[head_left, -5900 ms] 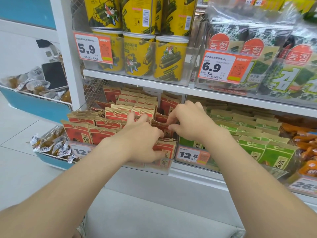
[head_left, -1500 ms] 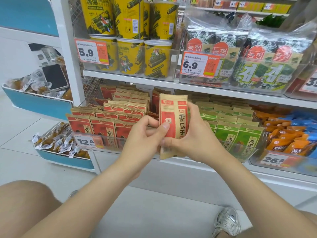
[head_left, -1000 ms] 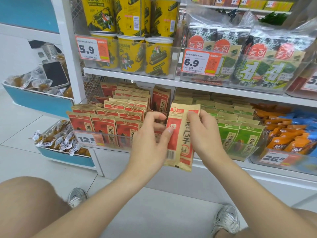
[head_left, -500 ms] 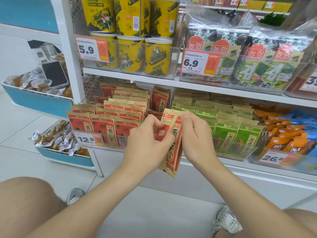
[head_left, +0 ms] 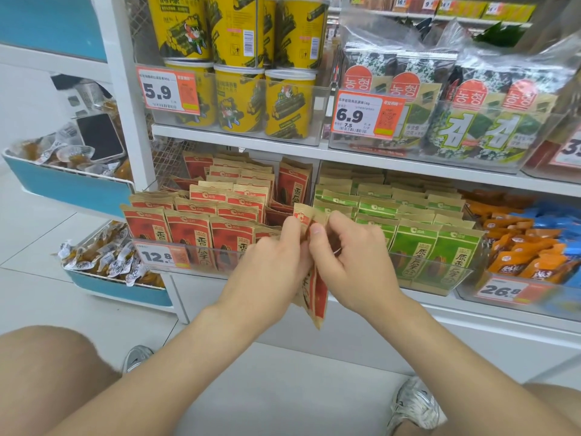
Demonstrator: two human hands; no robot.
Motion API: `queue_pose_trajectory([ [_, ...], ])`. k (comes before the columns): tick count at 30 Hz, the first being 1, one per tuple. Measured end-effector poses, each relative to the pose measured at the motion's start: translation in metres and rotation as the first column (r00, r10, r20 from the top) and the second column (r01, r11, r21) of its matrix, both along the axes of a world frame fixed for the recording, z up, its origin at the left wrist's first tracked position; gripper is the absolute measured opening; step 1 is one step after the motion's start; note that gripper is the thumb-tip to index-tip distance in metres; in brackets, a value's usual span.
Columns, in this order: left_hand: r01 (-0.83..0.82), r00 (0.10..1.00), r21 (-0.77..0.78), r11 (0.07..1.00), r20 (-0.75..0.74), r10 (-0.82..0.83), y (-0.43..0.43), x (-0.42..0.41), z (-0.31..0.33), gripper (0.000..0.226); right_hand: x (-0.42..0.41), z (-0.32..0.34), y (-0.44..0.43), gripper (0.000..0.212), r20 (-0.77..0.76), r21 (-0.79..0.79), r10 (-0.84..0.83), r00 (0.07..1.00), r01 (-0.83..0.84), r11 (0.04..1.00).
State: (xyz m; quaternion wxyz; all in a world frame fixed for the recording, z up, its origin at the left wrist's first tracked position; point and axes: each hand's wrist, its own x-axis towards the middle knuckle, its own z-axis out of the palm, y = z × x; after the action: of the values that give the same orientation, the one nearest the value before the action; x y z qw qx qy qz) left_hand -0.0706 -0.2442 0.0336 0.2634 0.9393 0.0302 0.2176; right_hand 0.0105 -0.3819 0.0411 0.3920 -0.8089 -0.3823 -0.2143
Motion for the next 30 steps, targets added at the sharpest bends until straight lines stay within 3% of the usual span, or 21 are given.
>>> queue_pose_trajectory([
  [3,-0.03,0.999,-0.11,0.994,0.035,0.034,0.005,0.003,0.001,0.026,0.0,-0.003,0.0,0.037,0.028,-0.026,0.004,1.0,-0.003,1.0],
  [6,-0.065,0.994,-0.183,0.981,0.073,0.079,0.011,0.008,0.004,0.025,-0.002,0.0,0.003,0.036,-0.04,-0.002,-0.02,0.999,0.02,1.0],
  [12,-0.171,0.962,-0.04,0.984,0.207,0.175,0.011,0.007,0.009,0.027,0.0,0.009,0.003,0.028,-0.227,0.017,0.036,0.973,-0.033,0.999],
  [15,-0.189,0.944,-0.08,0.979,0.259,0.204,0.011,0.008,0.015,0.026,-0.002,0.01,0.005,0.029,-0.245,0.01,0.051,0.968,-0.051,0.999],
  [23,-0.141,0.975,-0.193,0.971,0.145,0.171,0.0,0.011,0.015,0.021,0.006,-0.002,0.004,0.039,-0.172,0.013,-0.059,0.983,0.062,0.998],
  [30,-0.182,0.978,-0.244,0.953,0.056,0.201,0.001,0.009,0.024,0.022,0.002,0.0,0.006,0.045,-0.132,0.008,-0.03,0.991,0.031,0.999],
])
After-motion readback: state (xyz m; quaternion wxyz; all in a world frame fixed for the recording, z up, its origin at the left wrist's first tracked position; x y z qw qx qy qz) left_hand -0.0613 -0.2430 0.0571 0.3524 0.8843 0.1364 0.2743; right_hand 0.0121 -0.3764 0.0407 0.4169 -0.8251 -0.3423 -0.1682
